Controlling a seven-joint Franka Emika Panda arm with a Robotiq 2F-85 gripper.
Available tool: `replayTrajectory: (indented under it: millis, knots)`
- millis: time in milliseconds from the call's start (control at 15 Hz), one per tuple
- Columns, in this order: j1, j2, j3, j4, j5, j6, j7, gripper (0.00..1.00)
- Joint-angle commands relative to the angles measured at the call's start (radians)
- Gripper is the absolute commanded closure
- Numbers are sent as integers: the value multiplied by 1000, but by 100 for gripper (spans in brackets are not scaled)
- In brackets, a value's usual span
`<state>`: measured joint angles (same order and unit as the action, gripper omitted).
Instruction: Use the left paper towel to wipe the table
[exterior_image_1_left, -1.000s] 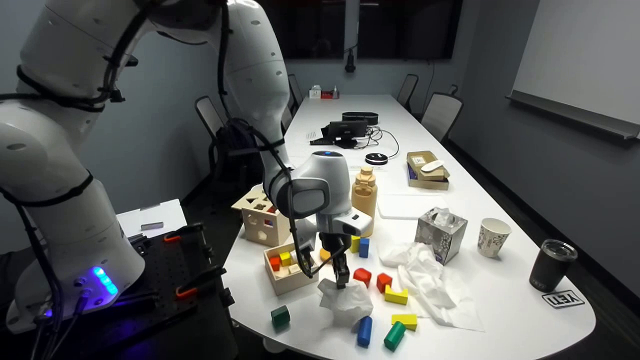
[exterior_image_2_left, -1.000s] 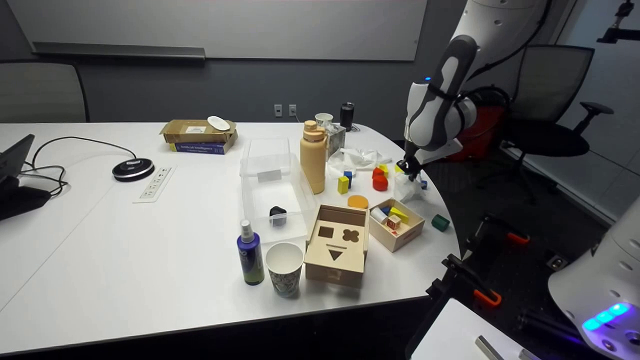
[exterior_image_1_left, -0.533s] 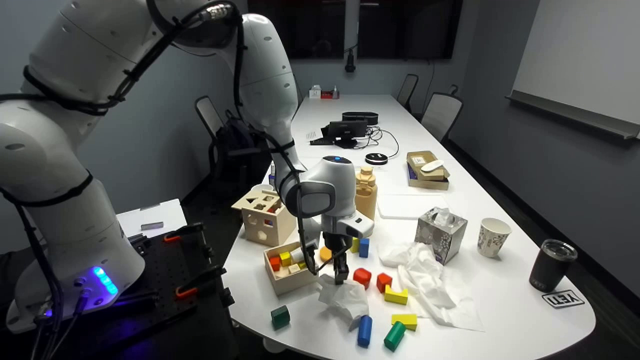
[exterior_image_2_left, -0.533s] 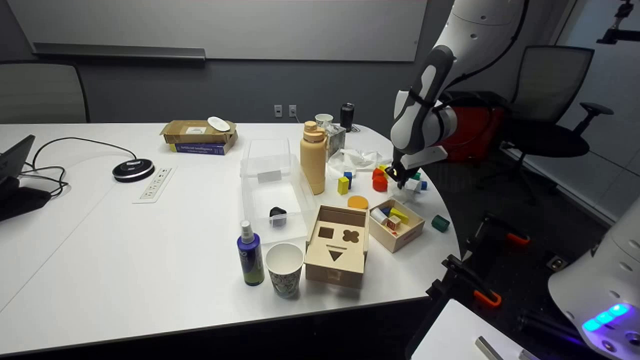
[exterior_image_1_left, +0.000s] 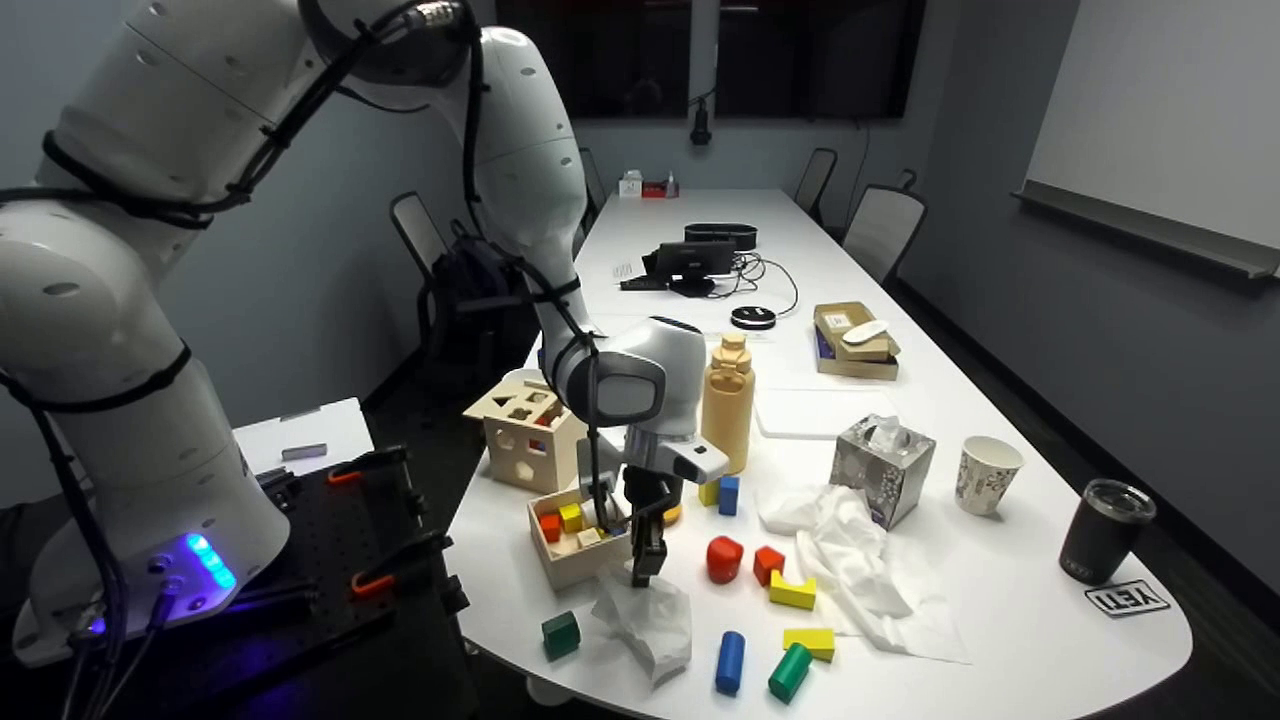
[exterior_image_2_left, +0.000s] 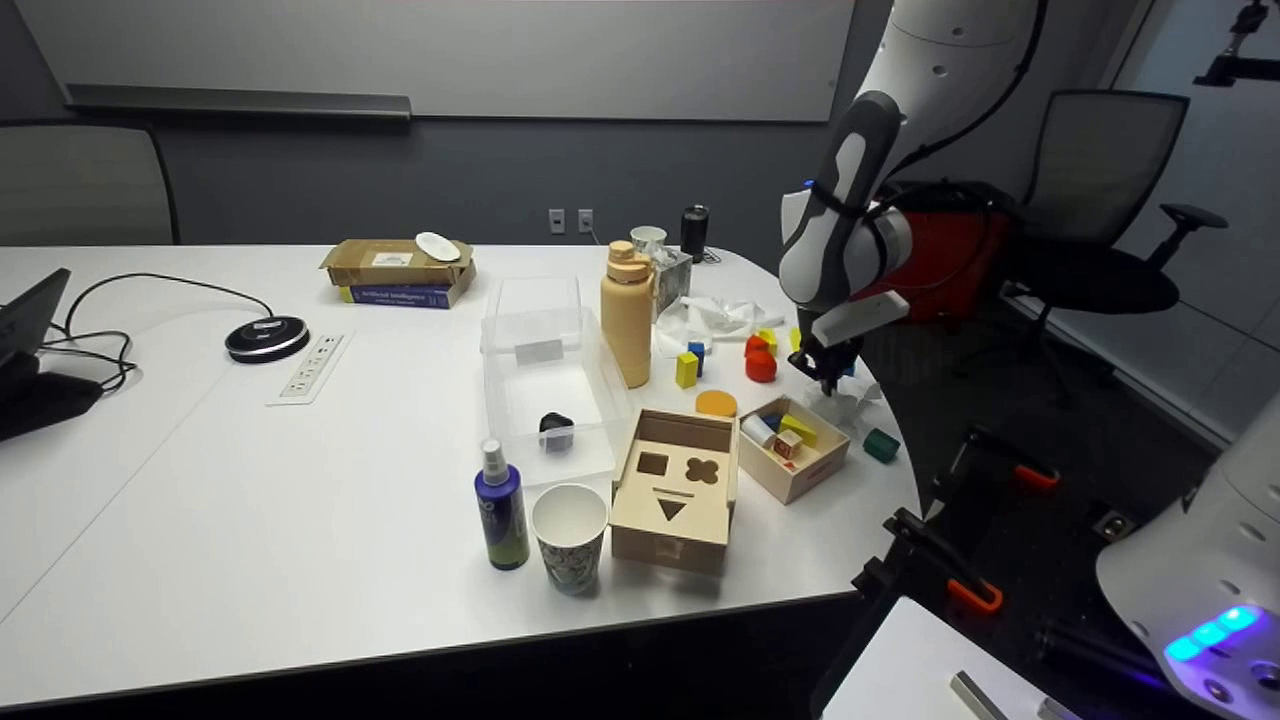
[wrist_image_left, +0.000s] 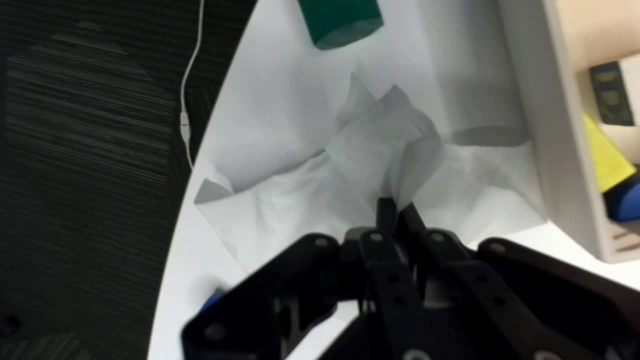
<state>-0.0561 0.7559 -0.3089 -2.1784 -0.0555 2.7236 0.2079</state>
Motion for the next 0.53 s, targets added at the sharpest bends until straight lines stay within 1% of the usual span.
replayTrajectory:
  millis: [0,133,200,267,400,467]
  knots:
    - [50,-2,-99,-18,-55,31,34,99]
    - [50,8,-125,-9,-64,84,34,99]
    - [39,12,-120,-2,-55,121,30,99]
    - [27,16,-108,4,-40,152,25,99]
    - [-8,28,-59,13,-1,222,7,99]
    - [-29,35,-23,23,26,235,3,99]
